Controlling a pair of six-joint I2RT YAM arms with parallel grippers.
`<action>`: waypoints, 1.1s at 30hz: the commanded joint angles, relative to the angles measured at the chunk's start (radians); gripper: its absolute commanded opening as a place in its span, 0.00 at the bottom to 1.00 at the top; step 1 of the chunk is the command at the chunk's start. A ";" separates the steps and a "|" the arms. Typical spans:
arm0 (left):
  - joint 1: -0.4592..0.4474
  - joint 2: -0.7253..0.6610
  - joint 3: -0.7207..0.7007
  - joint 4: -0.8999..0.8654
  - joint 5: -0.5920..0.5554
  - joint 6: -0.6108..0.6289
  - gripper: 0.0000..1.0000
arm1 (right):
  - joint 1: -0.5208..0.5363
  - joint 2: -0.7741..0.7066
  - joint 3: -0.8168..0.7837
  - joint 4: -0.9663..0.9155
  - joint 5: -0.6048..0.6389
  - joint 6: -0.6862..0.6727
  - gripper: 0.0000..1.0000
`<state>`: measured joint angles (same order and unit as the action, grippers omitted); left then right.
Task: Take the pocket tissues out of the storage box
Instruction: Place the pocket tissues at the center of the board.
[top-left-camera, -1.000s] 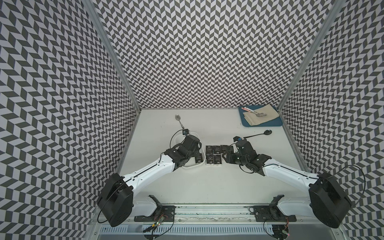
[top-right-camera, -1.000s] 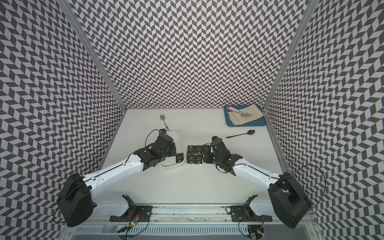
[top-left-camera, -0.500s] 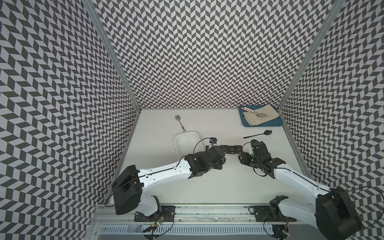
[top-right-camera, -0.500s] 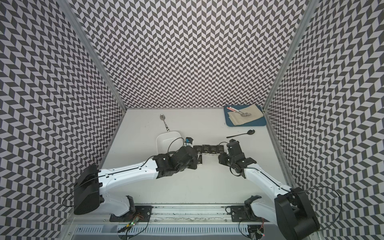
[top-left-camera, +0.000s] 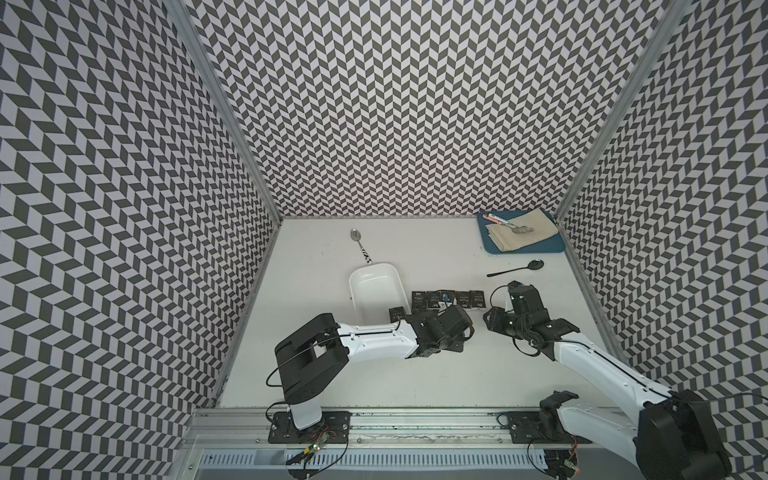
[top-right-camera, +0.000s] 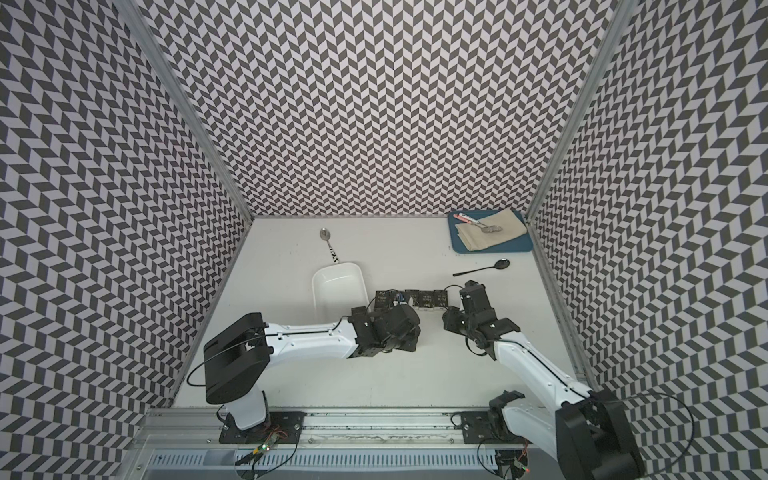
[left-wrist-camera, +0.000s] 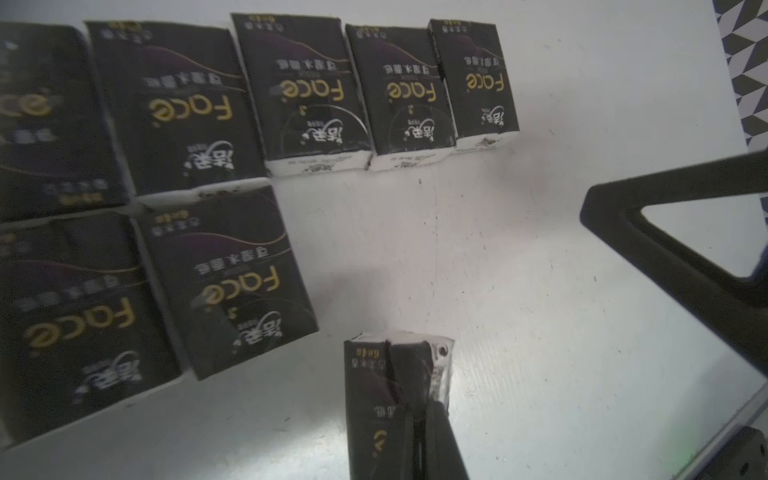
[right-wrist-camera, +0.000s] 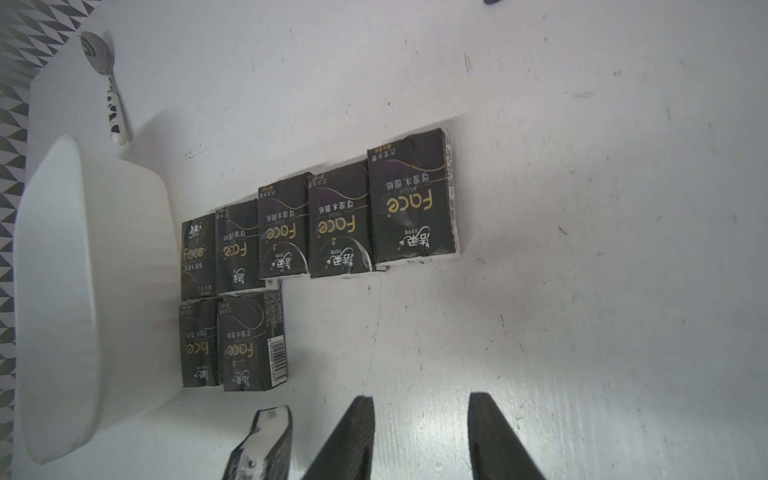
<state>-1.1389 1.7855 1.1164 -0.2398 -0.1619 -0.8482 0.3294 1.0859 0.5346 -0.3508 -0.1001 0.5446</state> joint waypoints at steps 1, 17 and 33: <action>-0.008 0.037 0.034 0.058 0.056 -0.023 0.01 | -0.006 -0.036 -0.010 -0.006 0.019 -0.008 0.42; 0.027 -0.047 0.086 0.052 0.074 0.028 0.32 | -0.004 -0.014 0.010 0.013 -0.072 -0.012 0.43; 0.266 -0.477 -0.202 -0.038 -0.088 0.064 0.35 | 0.201 -0.029 -0.041 -0.007 0.013 0.121 0.43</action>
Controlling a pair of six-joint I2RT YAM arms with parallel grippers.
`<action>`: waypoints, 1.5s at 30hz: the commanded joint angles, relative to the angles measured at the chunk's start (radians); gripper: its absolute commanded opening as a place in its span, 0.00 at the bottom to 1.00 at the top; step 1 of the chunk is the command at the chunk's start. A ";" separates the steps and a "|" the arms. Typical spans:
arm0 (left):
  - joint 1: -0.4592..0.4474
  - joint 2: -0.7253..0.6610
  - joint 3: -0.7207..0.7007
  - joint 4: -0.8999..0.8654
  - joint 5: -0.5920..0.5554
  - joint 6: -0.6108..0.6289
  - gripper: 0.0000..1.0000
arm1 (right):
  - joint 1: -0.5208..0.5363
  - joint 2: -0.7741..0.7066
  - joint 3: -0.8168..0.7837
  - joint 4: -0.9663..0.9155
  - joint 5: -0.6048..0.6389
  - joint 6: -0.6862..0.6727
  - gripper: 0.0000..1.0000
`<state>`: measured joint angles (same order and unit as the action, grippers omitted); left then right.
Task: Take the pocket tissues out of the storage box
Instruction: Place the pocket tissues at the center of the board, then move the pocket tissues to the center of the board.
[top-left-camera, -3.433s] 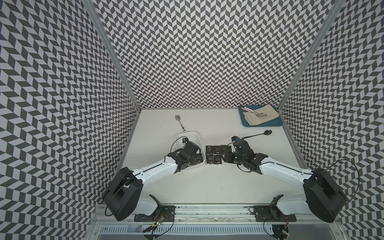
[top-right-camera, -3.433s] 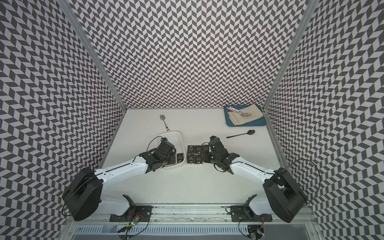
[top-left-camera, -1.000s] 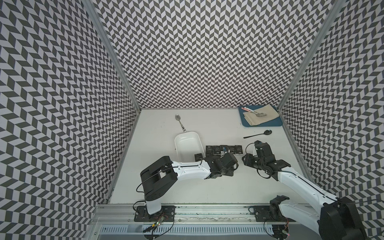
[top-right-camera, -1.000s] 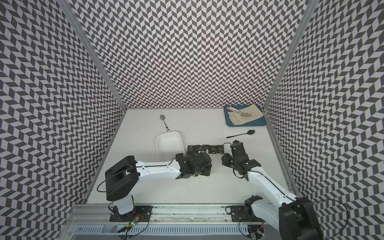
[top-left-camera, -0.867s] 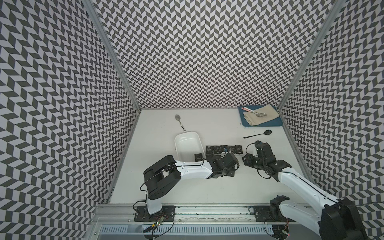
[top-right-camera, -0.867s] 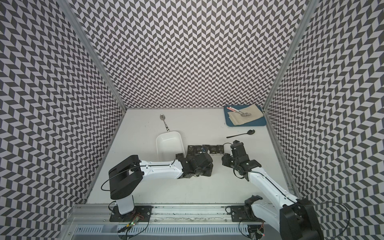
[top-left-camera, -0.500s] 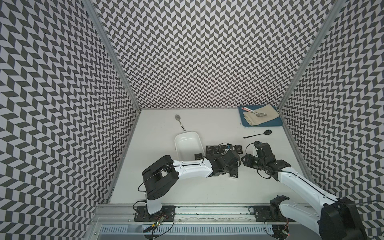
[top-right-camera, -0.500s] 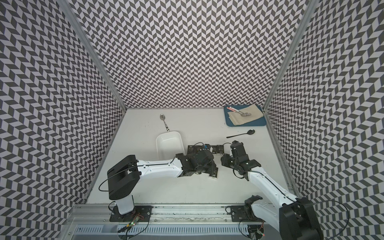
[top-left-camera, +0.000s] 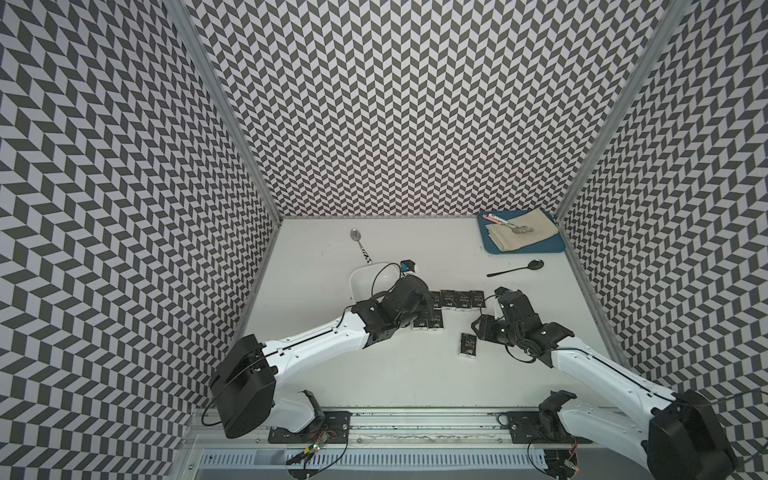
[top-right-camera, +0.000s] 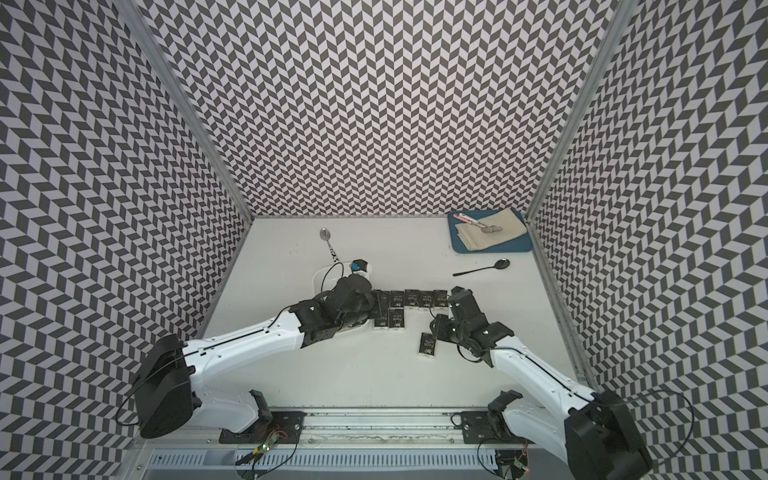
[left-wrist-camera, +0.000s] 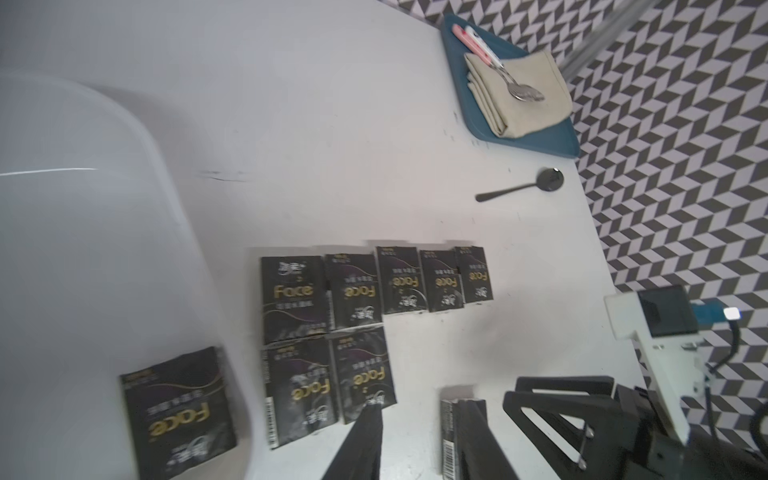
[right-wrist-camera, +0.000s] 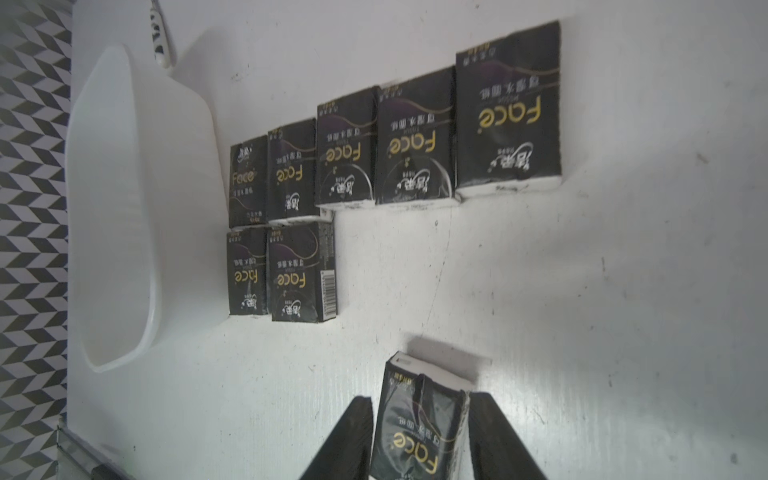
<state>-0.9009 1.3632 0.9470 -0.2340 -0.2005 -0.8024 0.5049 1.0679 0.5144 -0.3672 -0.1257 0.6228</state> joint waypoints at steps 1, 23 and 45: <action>0.044 -0.080 -0.052 -0.045 -0.048 0.017 0.35 | 0.039 -0.012 -0.027 0.014 0.041 0.052 0.43; 0.173 -0.229 -0.165 -0.067 -0.019 0.040 0.37 | 0.149 0.141 -0.044 0.108 0.111 0.105 0.22; 0.224 -0.253 -0.191 -0.085 -0.021 0.060 0.37 | 0.119 0.441 0.190 0.154 0.116 -0.040 0.22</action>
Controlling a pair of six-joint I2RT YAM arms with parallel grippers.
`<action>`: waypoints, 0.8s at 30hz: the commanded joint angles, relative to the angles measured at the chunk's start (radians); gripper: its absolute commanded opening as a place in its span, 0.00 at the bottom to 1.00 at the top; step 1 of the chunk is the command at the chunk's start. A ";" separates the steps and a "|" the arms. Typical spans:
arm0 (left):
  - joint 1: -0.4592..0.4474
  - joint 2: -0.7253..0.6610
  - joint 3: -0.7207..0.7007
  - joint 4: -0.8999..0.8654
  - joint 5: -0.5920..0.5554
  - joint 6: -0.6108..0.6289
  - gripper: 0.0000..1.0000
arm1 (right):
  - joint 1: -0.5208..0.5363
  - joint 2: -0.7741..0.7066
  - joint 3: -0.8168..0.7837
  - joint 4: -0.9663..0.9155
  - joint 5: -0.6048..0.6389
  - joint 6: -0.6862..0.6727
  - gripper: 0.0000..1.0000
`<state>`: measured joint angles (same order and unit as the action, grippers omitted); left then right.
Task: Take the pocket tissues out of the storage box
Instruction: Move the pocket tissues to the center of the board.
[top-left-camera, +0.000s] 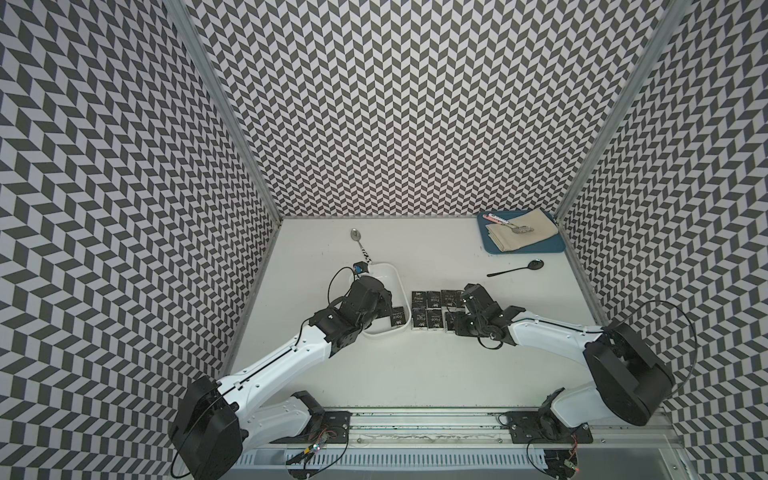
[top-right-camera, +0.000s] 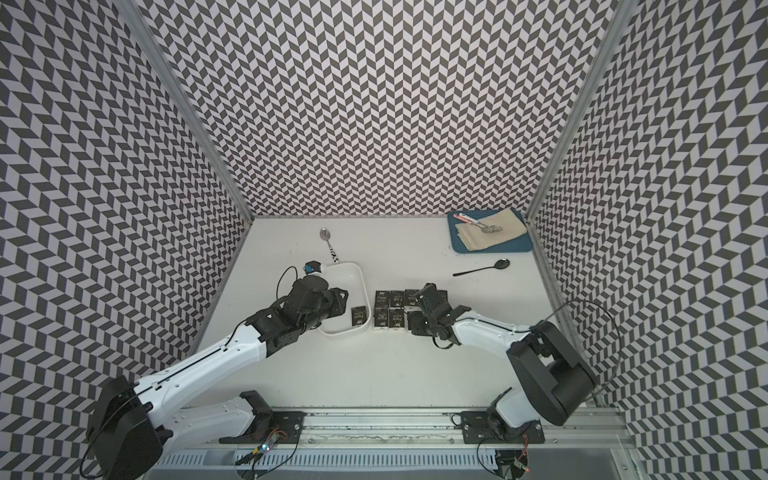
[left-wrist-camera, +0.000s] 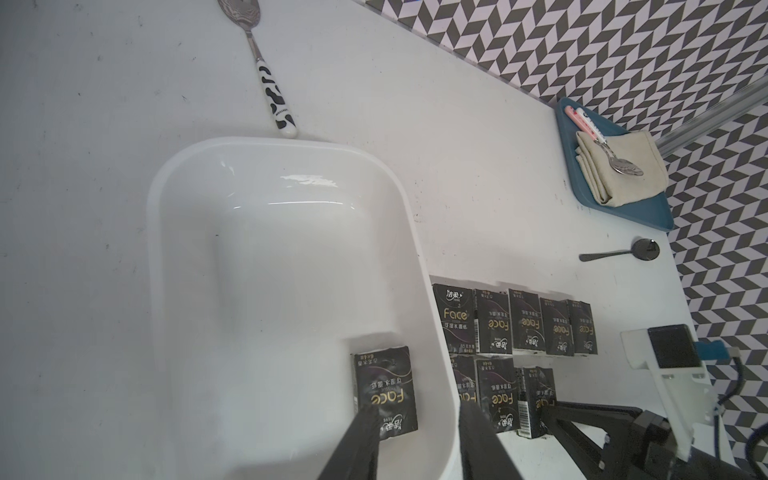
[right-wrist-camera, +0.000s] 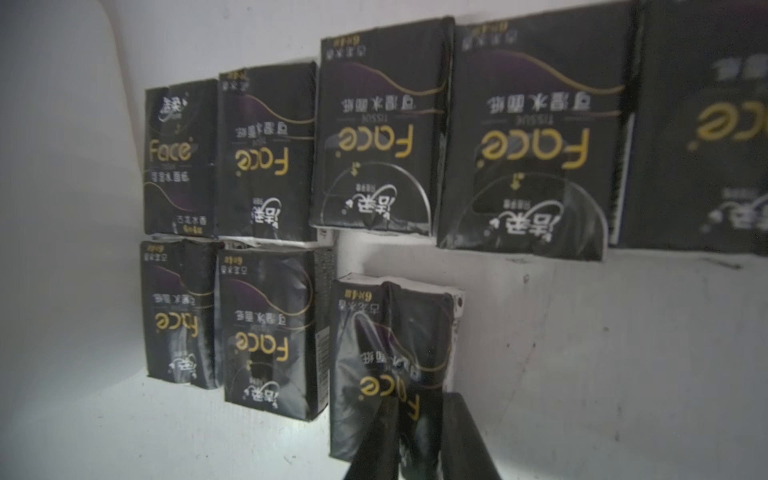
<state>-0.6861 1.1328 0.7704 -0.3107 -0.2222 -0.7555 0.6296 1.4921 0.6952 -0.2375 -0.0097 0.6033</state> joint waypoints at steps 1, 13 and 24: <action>0.010 -0.022 -0.014 -0.010 0.001 0.013 0.37 | -0.006 0.019 0.010 0.024 -0.002 -0.023 0.22; 0.019 -0.040 -0.027 -0.018 -0.001 0.012 0.37 | -0.007 0.033 0.029 0.033 -0.010 -0.022 0.24; 0.022 -0.033 -0.033 -0.011 0.003 0.013 0.37 | -0.007 0.020 0.041 0.037 -0.012 -0.017 0.28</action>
<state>-0.6716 1.1099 0.7444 -0.3195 -0.2218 -0.7528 0.6254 1.5116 0.7139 -0.2295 -0.0196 0.5903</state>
